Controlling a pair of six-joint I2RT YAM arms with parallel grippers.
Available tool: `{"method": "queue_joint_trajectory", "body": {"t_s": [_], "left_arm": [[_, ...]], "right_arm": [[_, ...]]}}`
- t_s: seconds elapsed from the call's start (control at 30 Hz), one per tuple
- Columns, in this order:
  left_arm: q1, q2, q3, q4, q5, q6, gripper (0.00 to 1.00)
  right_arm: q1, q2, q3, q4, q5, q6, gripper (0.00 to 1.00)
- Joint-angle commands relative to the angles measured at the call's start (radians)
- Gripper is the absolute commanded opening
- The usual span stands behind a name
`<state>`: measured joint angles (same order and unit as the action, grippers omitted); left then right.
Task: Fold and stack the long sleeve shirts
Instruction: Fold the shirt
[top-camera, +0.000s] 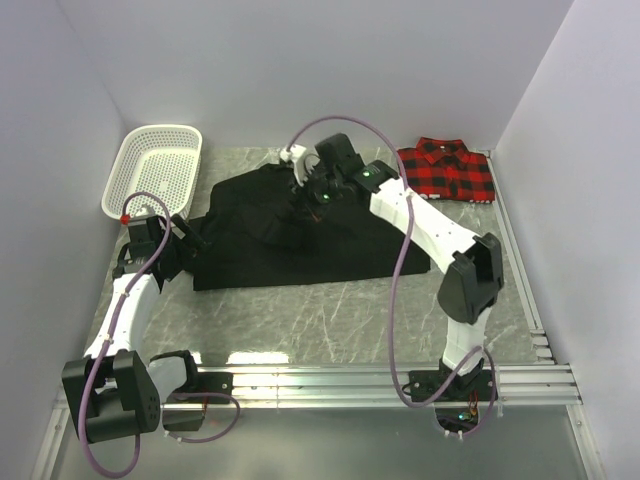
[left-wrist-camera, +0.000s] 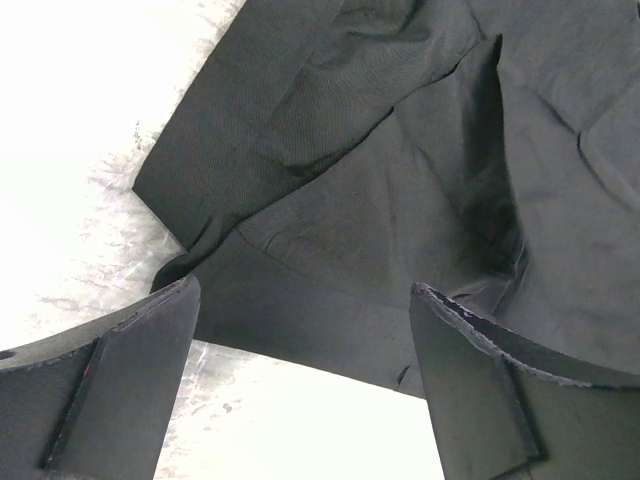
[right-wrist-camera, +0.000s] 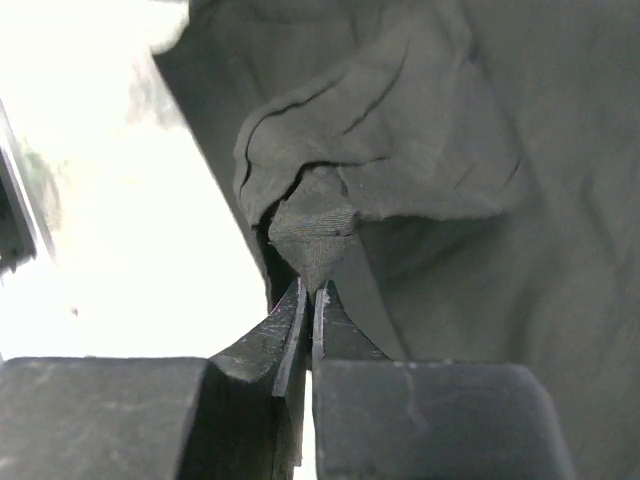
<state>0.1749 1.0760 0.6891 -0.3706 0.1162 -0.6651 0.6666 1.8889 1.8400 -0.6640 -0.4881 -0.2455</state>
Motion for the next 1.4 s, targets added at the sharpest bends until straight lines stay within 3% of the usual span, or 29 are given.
{"method": "queue_joint_trajectory", "body": {"t_s": [0.0, 0.47, 0.97, 1.37], "left_arm": [[-0.003, -0.010, 0.000, 0.013, -0.012, 0.021, 0.92], [-0.003, -0.007, 0.003, 0.012, -0.006, 0.021, 0.92], [-0.003, 0.004, 0.004, 0.012, 0.002, 0.019, 0.92], [-0.003, 0.001, 0.004, 0.013, 0.002, 0.019, 0.92]], "right_arm": [[-0.019, -0.089, -0.113, -0.037, 0.046, -0.021, 0.00], [-0.104, -0.274, -0.495, 0.078, 0.158, 0.097, 0.00], [-0.229, -0.361, -0.662, 0.132, 0.075, 0.199, 0.00], [-0.324, -0.358, -0.688, 0.129, 0.180, 0.301, 0.00]]}}
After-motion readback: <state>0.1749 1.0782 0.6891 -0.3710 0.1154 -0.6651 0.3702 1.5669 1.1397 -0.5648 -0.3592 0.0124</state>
